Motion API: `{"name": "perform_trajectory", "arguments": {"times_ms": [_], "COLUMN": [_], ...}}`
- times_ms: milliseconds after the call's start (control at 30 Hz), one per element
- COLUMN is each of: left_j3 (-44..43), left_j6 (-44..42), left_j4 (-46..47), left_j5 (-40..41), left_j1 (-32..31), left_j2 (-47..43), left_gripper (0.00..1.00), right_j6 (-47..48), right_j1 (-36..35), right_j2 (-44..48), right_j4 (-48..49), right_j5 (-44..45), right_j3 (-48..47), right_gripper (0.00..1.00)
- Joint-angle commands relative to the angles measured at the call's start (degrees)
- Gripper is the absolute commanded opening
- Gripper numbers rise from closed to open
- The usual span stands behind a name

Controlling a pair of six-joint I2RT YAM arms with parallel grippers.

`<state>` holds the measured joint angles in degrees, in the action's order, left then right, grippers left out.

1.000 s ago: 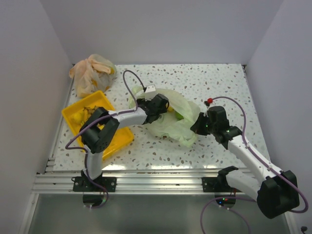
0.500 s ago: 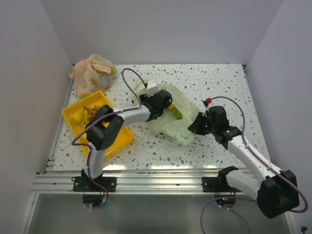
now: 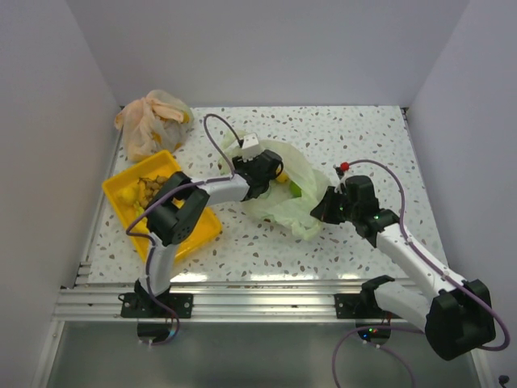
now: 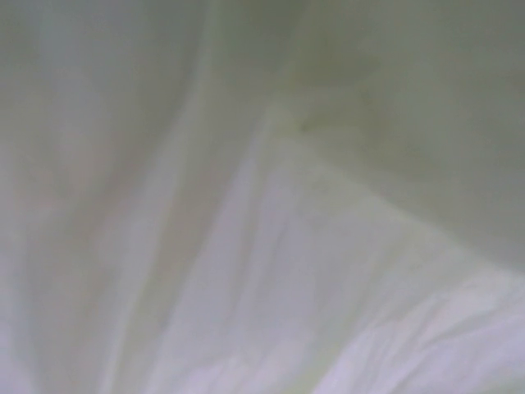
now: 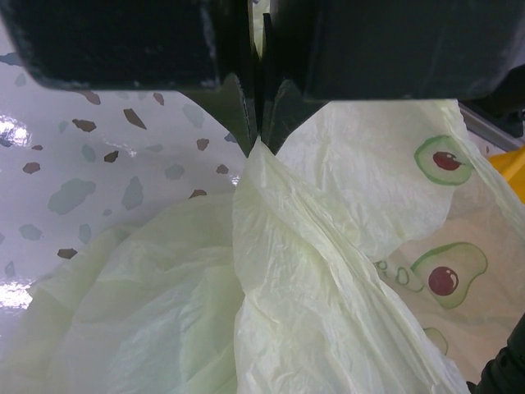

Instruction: Untie the knot of the plastic bag and take out the fruit

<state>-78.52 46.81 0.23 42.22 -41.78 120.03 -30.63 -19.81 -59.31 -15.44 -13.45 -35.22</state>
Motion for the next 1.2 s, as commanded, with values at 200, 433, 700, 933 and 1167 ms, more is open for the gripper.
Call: {"name": "perform_trajectory", "arguments": {"times_ms": [200,433,700,933,1167], "left_j3": [5.57,7.59,11.9,7.44,-2.51], "left_j6": [-6.37,-11.12,-14.11,-17.01,-18.16], "left_j4": [-0.14,-8.75,-14.37,-22.26,-32.65], "left_j5": [-3.53,-9.16,-15.84,-21.65,-19.55], "left_j1": [-0.93,-4.97,-8.84,-9.02,-6.66], "left_j2": [-11.03,-16.92,-25.61,-36.0,-42.67], "left_gripper": [0.22,0.21,0.21,0.19,0.19], "right_j6": [0.31,0.22,0.49,1.1,1.28], "right_j1": [0.21,0.21,0.21,0.21,0.21], "right_j2": [0.42,1.3,1.65,1.83,2.0], "right_j4": [-1.43,-2.49,-3.63,-4.16,-4.69], "right_j5": [2.72,5.89,8.09,9.85,10.2], "right_j3": [-2.39,-3.8,-5.21,-3.63,-2.48], "right_gripper": [0.0,0.0,0.0,0.0,0.0]}}
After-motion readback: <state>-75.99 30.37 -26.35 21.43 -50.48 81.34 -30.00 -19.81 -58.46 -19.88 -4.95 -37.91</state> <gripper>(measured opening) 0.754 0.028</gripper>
